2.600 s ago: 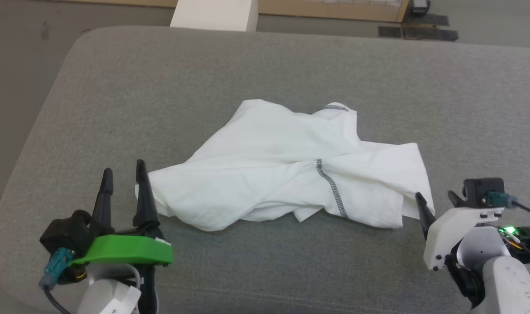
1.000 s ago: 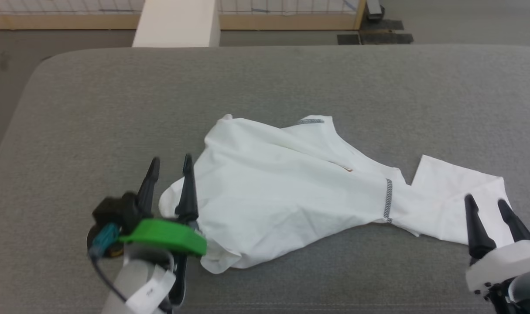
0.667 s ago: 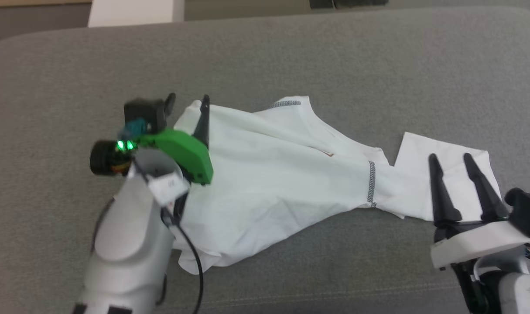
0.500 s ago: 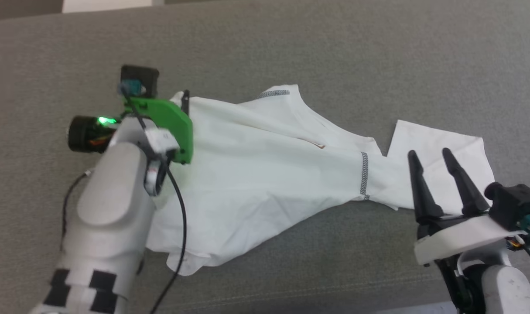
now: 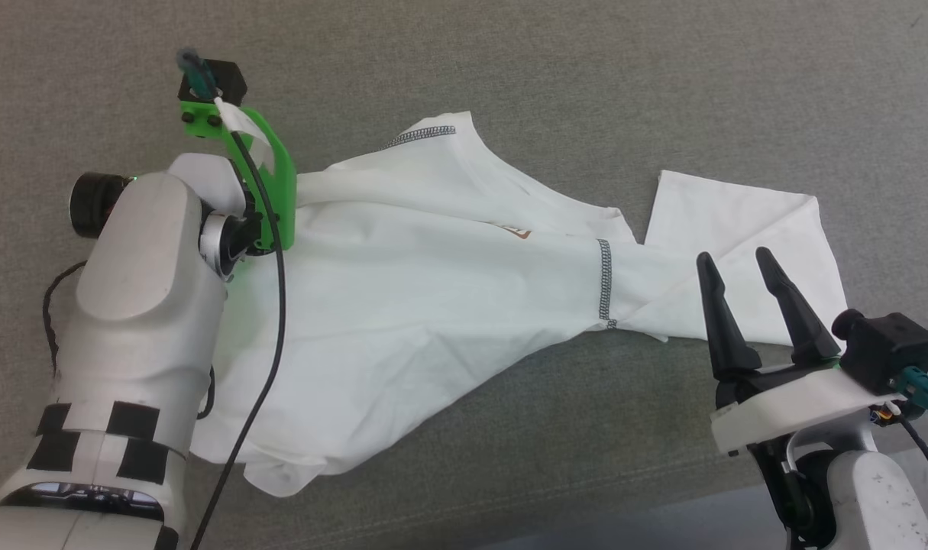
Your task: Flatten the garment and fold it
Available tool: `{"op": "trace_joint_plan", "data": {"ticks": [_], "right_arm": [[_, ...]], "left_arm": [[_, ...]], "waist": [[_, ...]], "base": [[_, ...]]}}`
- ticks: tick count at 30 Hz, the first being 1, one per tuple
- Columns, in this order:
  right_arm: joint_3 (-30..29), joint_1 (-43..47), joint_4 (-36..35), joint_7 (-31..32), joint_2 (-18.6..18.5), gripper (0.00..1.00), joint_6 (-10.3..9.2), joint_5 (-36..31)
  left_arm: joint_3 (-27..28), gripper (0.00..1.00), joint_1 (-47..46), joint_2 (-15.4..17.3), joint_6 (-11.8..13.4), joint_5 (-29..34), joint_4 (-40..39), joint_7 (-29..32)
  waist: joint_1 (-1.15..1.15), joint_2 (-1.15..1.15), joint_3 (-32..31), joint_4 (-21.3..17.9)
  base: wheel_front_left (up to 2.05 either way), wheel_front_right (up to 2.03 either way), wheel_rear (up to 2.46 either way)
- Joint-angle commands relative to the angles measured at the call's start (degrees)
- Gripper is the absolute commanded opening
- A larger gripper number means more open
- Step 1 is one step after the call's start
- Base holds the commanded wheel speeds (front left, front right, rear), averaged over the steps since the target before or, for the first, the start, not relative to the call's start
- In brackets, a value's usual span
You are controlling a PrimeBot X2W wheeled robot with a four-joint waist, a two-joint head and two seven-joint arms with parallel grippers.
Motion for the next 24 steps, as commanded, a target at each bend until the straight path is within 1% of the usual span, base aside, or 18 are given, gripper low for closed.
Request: {"op": "trace_joint_plan", "data": {"ticks": [1, 2, 4, 7, 9, 13, 15, 19, 22, 24], "right_arm": [[-0.32, -1.01, 0.06, -0.38, -0.04, 1.00, -0.08, 0.06], [-0.42, -1.00, 0.08, -0.35, -0.04, 1.00, -0.08, -0.01], [-0.46, -1.07, 0.13, -0.25, -0.04, 1.00, -0.08, -0.07], [-0.59, -1.06, 0.13, -0.19, -0.04, 1.00, -0.08, -0.05], [-0.95, -0.71, 0.05, 0.02, -0.04, 1.00, -0.08, -0.32], [-1.93, 0.46, -0.09, 0.73, -0.04, 1.00, -0.08, -0.94], [-2.25, 1.19, -0.25, 1.24, -0.04, 1.00, -0.08, -1.13], [-2.98, 2.70, -0.49, 2.24, -0.04, 1.00, -0.08, -1.26], [-3.12, 3.67, -0.57, 2.95, -0.04, 1.00, -0.08, -1.35], [-3.00, 4.26, -0.63, 3.60, -0.04, 1.00, -0.08, -1.42]], "left_arm": [[-1.20, 0.00, 4.46, -1.28, -1.16, -1.13, 1.83, 2.36], [-1.32, 0.00, 4.68, -1.19, -1.37, -1.22, 0.78, 1.60], [-0.28, 0.00, 5.22, -0.76, -0.65, -1.43, -2.68, -4.12], [2.30, 0.00, 7.25, 0.07, 2.21, -1.38, -7.86, -15.68], [4.46, 0.00, 9.29, 0.38, 3.77, -2.12, -10.71, -22.01], [8.74, 0.00, 15.20, 1.47, 6.43, -3.81, -16.20, -30.58], [10.83, 0.00, 19.16, 2.20, 8.03, -4.45, -19.27, -32.99], [14.38, 0.00, 29.27, 2.86, 11.21, -5.87, -25.42, -34.12], [16.24, 0.00, 37.17, 2.05, 13.51, -7.13, -29.55, -32.93], [17.05, 0.00, 42.07, 0.41, 14.22, -9.11, -31.90, -31.30]], "waist": [[0.00, 0.00, -0.35, 0.84], [0.00, 0.00, -0.55, 1.19], [0.00, 0.00, -1.18, 2.03], [0.00, 0.00, -2.87, 3.62], [0.00, 0.00, -4.17, 4.98], [0.00, 0.00, -7.14, 7.85], [0.00, 0.00, -8.48, 9.05], [0.00, 0.00, -11.00, 11.27], [0.00, 0.00, -12.41, 12.62], [0.00, 0.00, -13.10, 13.53]], "base": [[0.00, 0.00, 0.00], [0.00, 0.00, 0.00], [0.00, 0.00, 0.00], [0.00, 0.00, 0.00], [0.00, 0.00, 0.00], [0.00, 0.00, 0.00], [0.00, 0.00, 0.00], [0.00, 0.00, 0.00], [0.00, 0.00, 0.00], [0.00, 0.00, 0.00]]}}
